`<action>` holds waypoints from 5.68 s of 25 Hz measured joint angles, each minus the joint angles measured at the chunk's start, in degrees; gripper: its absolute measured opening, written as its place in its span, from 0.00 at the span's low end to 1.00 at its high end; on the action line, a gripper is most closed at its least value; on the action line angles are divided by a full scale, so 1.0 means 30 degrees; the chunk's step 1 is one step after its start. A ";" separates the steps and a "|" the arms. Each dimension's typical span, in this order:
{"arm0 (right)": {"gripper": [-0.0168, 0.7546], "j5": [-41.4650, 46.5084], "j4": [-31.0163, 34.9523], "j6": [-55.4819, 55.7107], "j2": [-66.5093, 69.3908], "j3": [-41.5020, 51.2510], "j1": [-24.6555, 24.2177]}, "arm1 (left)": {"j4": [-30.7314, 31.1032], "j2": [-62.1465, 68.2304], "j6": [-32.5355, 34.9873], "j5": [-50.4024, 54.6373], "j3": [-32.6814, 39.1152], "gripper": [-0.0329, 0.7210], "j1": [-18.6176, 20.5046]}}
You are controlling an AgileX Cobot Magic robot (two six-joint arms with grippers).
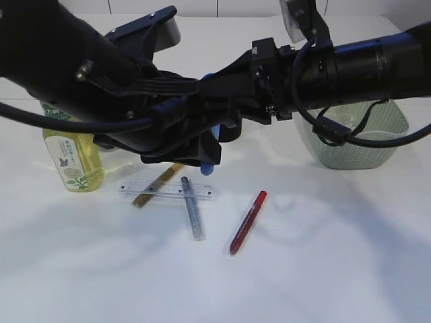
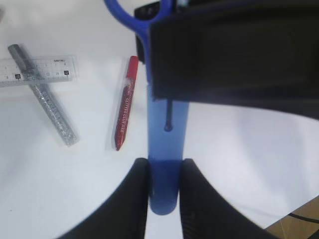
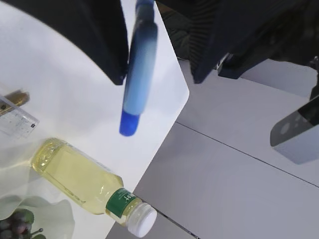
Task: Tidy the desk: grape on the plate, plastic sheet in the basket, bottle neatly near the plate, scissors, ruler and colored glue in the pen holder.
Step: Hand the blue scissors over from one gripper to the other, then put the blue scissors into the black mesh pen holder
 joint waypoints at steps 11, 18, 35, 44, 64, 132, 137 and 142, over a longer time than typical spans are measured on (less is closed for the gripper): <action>0.14 -0.0516 0.0037 -0.0056 0.0074 0.0000 0.0000 | -0.0037 0.0000 0.0000 -0.0105 0.0000 0.21 0.0000; 0.13 -0.0599 0.0037 -0.0179 0.0074 0.0000 0.0000 | -0.0037 0.0000 0.0000 -0.0136 0.0000 0.21 0.0000; 0.13 -0.0674 0.0108 -0.0380 0.0074 0.0000 0.0000 | -0.0037 0.0000 0.0000 -0.0193 0.0000 0.25 0.0000; 0.13 -0.0674 0.0117 -0.0410 0.0074 0.0000 0.0000 | -0.0108 0.0000 0.0000 -0.0317 0.0000 0.38 0.0000; 0.13 -0.1089 -0.0033 -0.0483 0.0074 0.0000 0.0000 | -0.0503 0.0000 0.0065 0.0487 -0.0146 0.45 0.0000; 0.13 -1.7872 -3.1291 2.1226 0.4085 -1.0767 0.2744 | 0.5381 0.0000 0.4126 1.2426 -0.4504 0.52 0.0000; 0.13 -2.0233 -3.1374 2.1226 0.5293 -1.0767 0.2744 | 0.5796 0.0000 0.4126 1.2426 -0.4504 0.52 0.0000; 0.13 -2.1929 -3.1374 2.1212 0.6496 -1.0767 0.2744 | 0.6302 0.0000 0.4126 1.2426 -0.4504 0.52 0.0000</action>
